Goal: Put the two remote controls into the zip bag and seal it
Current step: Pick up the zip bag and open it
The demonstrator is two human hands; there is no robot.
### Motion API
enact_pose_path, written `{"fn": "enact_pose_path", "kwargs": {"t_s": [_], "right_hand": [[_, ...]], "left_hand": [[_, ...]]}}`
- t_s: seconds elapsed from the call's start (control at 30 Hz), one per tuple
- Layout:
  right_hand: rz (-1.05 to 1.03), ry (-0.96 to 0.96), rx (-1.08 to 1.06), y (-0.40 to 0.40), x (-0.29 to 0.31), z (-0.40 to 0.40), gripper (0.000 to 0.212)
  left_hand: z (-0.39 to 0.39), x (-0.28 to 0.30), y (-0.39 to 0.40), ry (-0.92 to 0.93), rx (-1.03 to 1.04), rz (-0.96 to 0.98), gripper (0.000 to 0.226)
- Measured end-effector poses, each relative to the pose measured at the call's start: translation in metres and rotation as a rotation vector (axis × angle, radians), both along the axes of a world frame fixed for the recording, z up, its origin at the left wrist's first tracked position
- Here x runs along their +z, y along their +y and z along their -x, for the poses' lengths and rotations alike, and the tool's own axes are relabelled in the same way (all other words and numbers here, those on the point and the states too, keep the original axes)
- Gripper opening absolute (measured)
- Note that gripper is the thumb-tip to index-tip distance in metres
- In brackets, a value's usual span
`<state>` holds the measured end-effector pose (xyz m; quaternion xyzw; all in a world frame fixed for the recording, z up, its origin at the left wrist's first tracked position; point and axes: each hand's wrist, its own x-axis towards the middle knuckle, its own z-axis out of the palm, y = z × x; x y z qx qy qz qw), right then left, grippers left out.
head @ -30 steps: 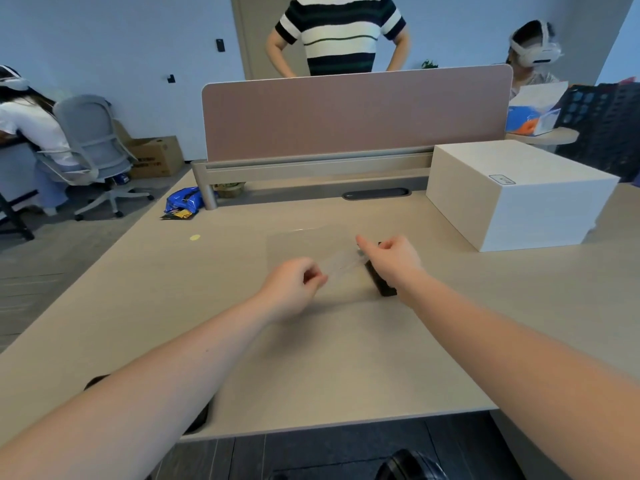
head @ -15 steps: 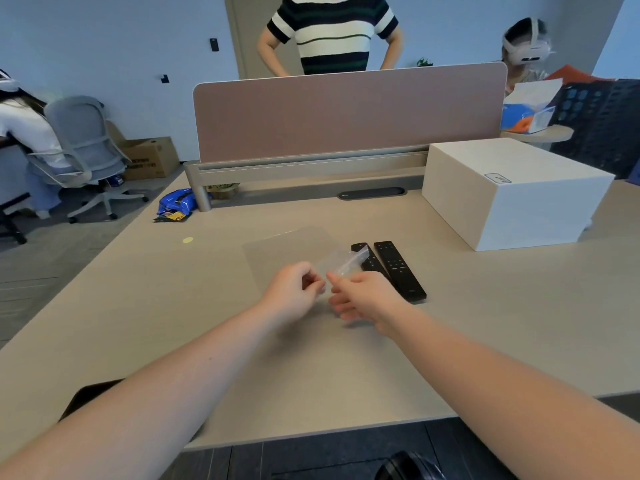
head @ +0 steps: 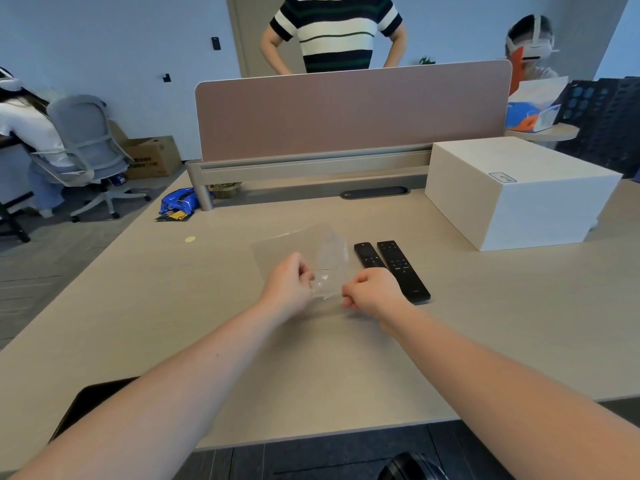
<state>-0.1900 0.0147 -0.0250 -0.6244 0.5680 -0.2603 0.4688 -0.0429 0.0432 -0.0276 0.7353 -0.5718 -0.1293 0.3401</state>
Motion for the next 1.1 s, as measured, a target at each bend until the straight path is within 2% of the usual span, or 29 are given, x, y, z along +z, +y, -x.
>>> {"fn": "enact_pose_path", "kwargs": {"t_s": [0.1,0.17,0.27,0.4,0.5,0.53,0.57,0.73,0.77,0.87,0.93,1.03,1.1], "right_hand": [[-0.021,-0.020,-0.004,0.001,0.000,0.007,0.016],[-0.033,-0.038,-0.002,0.002,0.000,0.006,0.014],[-0.049,-0.061,-0.013,0.002,0.000,0.002,0.016],[-0.079,-0.076,-0.062,0.000,-0.003,0.004,0.013],[-0.114,-0.073,-0.097,-0.001,-0.005,0.010,0.019],[-0.129,-0.074,-0.110,-0.001,-0.006,0.011,0.021],[-0.148,-0.076,-0.120,-0.001,-0.007,0.012,0.022],[-0.263,-0.096,-0.141,-0.002,-0.008,0.012,0.022],[-0.295,-0.102,-0.138,-0.003,-0.007,0.012,0.020],[-0.329,-0.081,-0.091,-0.004,-0.009,0.012,0.018],[-0.213,-0.013,-0.048,-0.004,-0.012,0.013,0.026],[0.195,0.246,-0.053,0.000,-0.012,0.021,0.032],[0.424,0.407,-0.107,0.001,-0.009,0.029,0.030]], "left_hand": [[-0.011,0.002,0.001,-0.023,0.001,0.032,0.017],[-0.008,0.002,0.007,-0.055,-0.089,0.042,0.022],[-0.004,0.001,0.009,-0.200,-0.216,0.049,0.023],[-0.006,0.010,0.004,-0.304,-0.071,0.011,0.022],[-0.009,0.016,0.001,-0.363,0.005,-0.141,0.071],[-0.010,0.019,0.000,-0.369,0.011,-0.178,0.082],[-0.012,0.021,-0.001,-0.357,0.013,-0.194,0.084],[-0.017,0.034,0.000,-0.259,0.027,-0.128,0.031],[-0.019,0.038,0.002,-0.249,0.062,-0.089,0.025],[-0.024,0.043,0.004,-0.254,0.158,0.018,0.032],[-0.025,0.040,0.004,-0.271,0.110,0.035,0.024],[-0.023,0.033,0.005,-0.290,-0.063,0.053,0.045],[-0.021,0.027,0.005,-0.327,-0.161,0.082,0.051]]}}
